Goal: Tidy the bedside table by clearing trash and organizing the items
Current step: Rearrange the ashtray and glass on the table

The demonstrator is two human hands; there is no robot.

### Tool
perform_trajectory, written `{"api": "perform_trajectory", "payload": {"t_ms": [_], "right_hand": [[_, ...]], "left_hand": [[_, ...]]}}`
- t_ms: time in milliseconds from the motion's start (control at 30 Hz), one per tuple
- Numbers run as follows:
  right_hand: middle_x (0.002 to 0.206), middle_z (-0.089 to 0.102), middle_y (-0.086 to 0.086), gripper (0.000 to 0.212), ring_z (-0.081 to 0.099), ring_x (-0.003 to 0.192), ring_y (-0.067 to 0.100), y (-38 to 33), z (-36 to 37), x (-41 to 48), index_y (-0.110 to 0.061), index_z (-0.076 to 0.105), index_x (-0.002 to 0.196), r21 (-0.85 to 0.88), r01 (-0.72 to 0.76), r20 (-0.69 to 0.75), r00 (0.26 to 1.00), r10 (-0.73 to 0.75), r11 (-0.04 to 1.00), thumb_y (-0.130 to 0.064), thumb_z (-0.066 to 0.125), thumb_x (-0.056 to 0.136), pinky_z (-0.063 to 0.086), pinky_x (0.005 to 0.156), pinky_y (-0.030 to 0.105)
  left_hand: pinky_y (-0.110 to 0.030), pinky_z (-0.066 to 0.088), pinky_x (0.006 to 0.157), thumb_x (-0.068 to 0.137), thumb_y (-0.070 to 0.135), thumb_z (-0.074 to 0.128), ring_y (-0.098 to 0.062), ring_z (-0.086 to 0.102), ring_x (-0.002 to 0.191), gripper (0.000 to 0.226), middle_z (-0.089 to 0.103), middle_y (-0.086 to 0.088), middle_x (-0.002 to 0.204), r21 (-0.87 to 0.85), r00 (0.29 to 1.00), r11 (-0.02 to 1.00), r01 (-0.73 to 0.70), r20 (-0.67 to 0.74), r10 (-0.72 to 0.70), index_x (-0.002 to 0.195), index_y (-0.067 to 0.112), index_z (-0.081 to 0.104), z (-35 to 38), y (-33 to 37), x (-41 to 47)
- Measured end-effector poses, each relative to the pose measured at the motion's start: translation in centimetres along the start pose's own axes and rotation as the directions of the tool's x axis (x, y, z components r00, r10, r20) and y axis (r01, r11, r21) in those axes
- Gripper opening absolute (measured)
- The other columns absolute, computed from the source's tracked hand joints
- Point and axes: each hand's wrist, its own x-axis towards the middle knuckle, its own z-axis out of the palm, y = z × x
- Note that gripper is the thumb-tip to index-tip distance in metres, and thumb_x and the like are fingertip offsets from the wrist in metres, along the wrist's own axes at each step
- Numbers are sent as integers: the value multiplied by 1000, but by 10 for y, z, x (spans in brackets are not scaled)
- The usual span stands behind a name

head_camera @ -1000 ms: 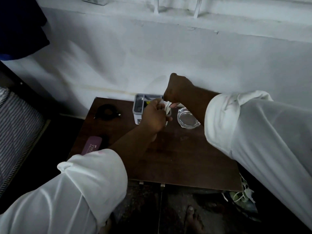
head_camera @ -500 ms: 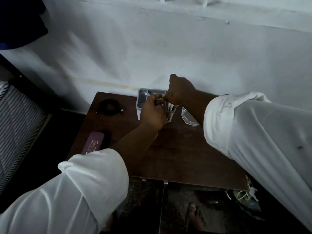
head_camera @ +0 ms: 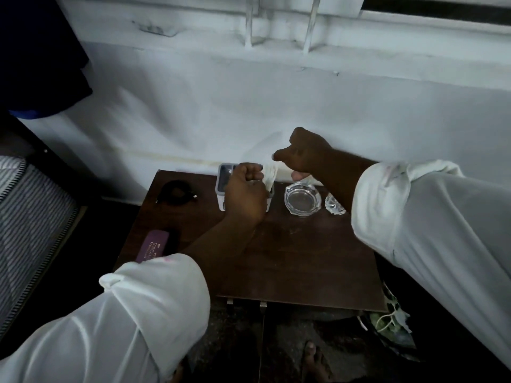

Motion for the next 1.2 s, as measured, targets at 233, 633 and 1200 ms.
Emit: {"api": "perform_trajectory", "payload": {"t_ms": [233,633,1200], "right_hand": [[69,69,11,38,75,56,31,28,-33,-22,-5,59,95,175,-86,-10,996,89,981,-39,68,81,63,71,37],[95,70,8,38,70,96,30,148,-41,-42,-18,59,113,410,-132,-181,958,222,903,-31,73,80,56,92,43],[115,57,9,83,63,77,6,228,12,-13,-5,44,139,599,-16,-26,999,39,801,15,80,67,51,56,7]], "left_hand": [[-45,58,71,87,-10,50,-41,69,97,31,68,-12,104,42,992,995,-93,87,89,107,13,60,24,19,-29],[-25,56,53,88,-13,61,-17,65,79,40,64,-17,111,24,920,984,179,351,-176,123,4,56,94,-4,-42],[-21,58,84,83,-6,69,-7,72,100,48,75,-1,117,270,939,962,-44,341,-53,128,9,65,150,-51,-5]]}}
